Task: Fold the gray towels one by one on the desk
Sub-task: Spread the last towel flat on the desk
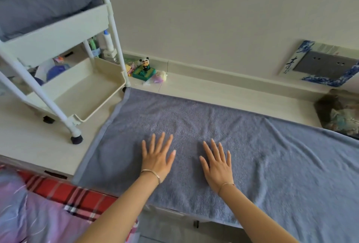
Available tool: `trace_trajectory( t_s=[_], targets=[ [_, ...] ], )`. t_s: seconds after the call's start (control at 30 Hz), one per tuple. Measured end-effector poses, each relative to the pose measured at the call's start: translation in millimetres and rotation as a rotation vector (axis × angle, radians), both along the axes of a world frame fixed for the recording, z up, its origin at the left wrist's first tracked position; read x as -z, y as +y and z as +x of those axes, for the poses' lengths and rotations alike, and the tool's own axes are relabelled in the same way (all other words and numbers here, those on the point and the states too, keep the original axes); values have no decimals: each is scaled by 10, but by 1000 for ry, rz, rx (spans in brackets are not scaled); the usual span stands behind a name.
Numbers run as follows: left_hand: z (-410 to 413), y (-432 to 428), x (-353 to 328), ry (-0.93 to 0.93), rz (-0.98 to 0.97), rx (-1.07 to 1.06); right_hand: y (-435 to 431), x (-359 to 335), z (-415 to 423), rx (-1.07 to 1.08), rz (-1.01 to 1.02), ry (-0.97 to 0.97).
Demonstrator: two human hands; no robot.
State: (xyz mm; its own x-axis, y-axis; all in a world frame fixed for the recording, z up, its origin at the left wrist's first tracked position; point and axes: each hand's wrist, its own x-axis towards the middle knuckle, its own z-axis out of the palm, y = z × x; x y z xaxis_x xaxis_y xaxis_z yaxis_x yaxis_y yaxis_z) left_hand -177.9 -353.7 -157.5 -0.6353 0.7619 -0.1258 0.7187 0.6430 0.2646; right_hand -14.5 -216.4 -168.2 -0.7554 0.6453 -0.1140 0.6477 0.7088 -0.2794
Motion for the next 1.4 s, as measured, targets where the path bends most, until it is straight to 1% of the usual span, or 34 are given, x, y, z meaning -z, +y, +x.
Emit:
trace_trajectory(
  t_s=[0.07, 0.13, 0.23, 0.3, 0.4, 0.47, 0.5, 0.57, 0.67, 0.73, 0.8, 0.87, 0.93, 1.0, 1.03, 1.13, 1.3, 1.4],
  targets=[
    [105, 126, 103, -25, -26, 27, -18, 27, 2, -43, -13, 9],
    [92, 171, 180, -6, -56, 41, 44, 10, 76, -49, -8, 24],
    [-57, 184, 242, 70, -44, 41, 312, -73, 302, 51, 45, 23],
    [-116, 203, 223, 78, -50, 47, 501, -69, 513, 149, 39, -2],
    [35, 322, 176, 64, -29, 20, 624, -1, 754, 161, 16, -69],
    [194, 507, 84, 38, 6, 59, 673, 7, 784, 128, 12, -79],
    [262, 636, 51, 59, 39, 95, 715, -5, 784, 128, 8, -69],
    [406, 914, -3, 60, 52, 153, 847, -30, 801, 162, 2, -50],
    [566, 1158, 97, 52, -16, 187, 1010, -16, 897, 169, 7, -63],
    [594, 1155, 184, 102, -53, 180, 1009, -1, 958, 129, 9, -77],
    [617, 1109, 216, 108, -67, 168, 992, -1, 1048, 107, 12, -89],
    [647, 1099, 240, 102, -85, 163, 1067, -13, 1194, 142, 19, -71],
    [736, 1182, 198, 76, -70, 144, 1260, -43, 1413, 238, 40, -11],
    [932, 1324, 119, 87, -31, 162, 1446, -48, 1659, 317, 53, 4],
    [1069, 1413, 103, 97, -15, 188, 1519, -38, 1789, 342, 48, -10],
    [1619, 1703, 64, 48, -13, 266, 1671, 19, 2199, 367, 23, -77],
    [2369, 2057, 72, -22, -61, 347, 1897, 14, 2785, 429, 15, -79],
    [2681, 2192, 87, -75, -92, 396, 2063, -29, 3131, 421, -11, -73]
  ],
)
